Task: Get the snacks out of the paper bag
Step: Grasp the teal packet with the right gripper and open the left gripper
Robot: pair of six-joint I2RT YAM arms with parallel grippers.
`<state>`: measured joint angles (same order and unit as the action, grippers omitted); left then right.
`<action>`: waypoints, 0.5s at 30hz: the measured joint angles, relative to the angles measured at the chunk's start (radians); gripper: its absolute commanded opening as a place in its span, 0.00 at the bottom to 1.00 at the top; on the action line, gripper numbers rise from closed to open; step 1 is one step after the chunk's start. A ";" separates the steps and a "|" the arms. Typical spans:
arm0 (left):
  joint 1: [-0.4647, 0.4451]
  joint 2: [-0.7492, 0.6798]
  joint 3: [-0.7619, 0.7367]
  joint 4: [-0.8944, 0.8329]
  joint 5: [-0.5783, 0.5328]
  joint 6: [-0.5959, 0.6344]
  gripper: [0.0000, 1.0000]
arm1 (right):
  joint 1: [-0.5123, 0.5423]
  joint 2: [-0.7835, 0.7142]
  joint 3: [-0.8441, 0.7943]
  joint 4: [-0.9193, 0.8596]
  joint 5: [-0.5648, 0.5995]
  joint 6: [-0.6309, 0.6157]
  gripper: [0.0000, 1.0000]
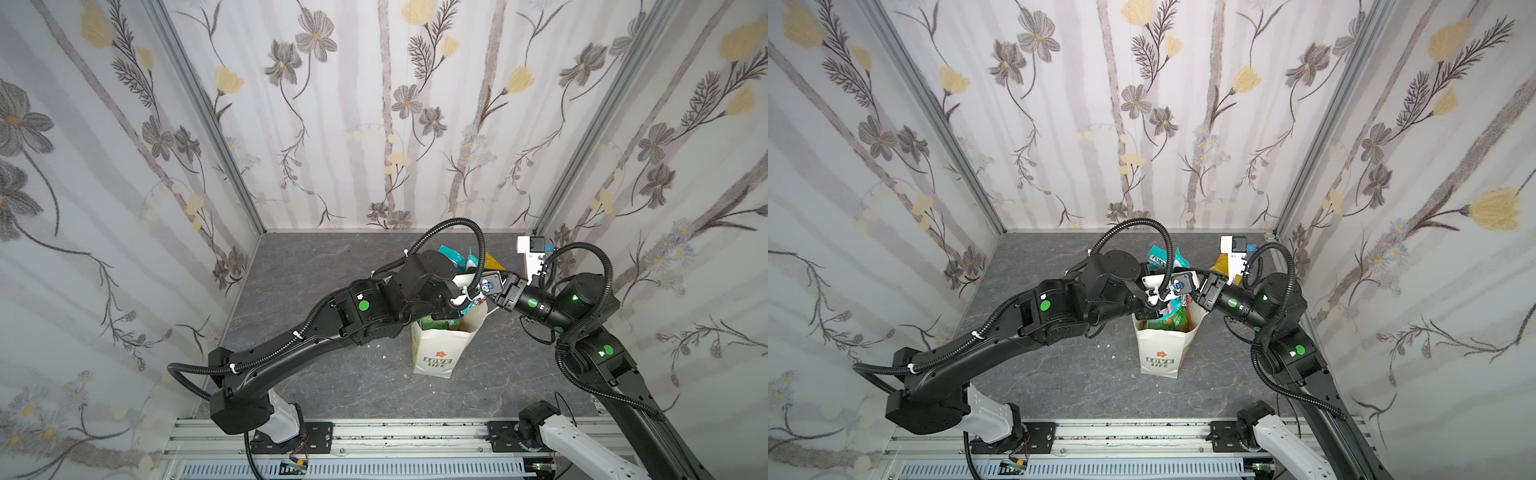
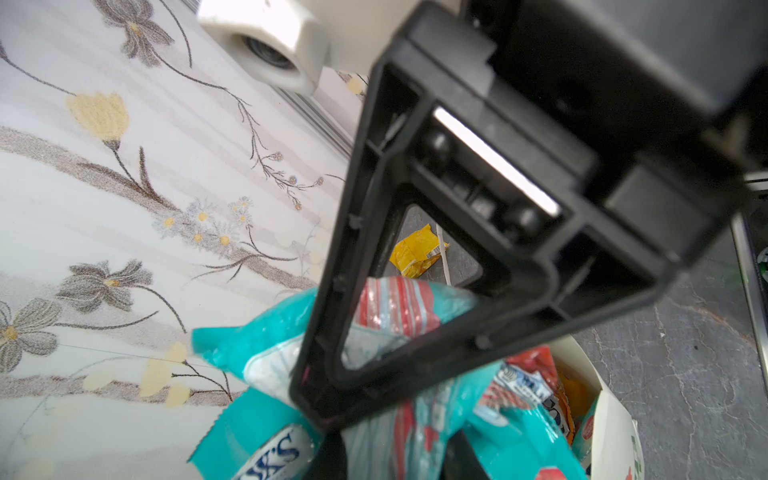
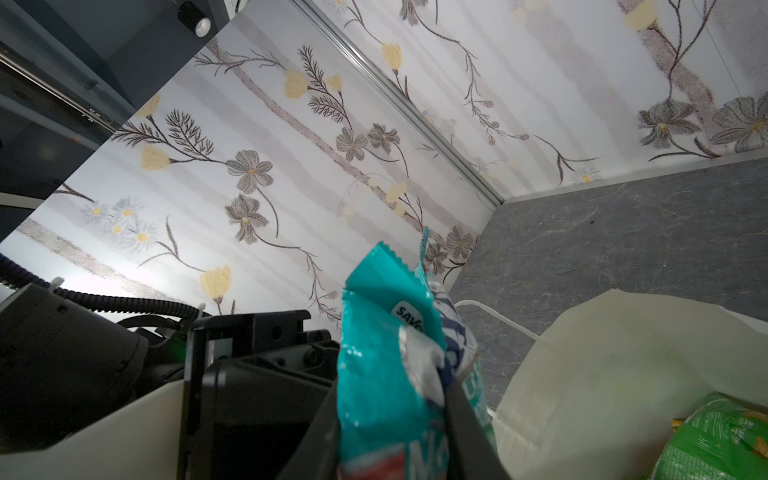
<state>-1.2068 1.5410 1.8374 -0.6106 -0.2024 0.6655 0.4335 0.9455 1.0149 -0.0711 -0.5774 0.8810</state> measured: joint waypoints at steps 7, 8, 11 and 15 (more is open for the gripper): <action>-0.004 -0.021 -0.020 0.018 0.001 -0.010 0.59 | 0.003 0.010 0.017 0.015 0.012 0.000 0.00; -0.005 -0.030 -0.025 0.026 0.001 -0.011 0.63 | 0.003 0.012 0.024 0.014 0.012 0.000 0.00; -0.005 -0.059 -0.042 0.059 0.006 -0.019 0.75 | 0.003 0.025 0.053 0.013 0.009 -0.003 0.00; -0.005 -0.113 -0.069 0.097 0.043 -0.071 0.84 | -0.009 0.054 0.100 0.012 0.024 -0.015 0.00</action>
<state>-1.2118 1.4277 1.7679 -0.5137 -0.1596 0.5945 0.4248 0.9997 1.1149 -0.0593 -0.5537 0.8658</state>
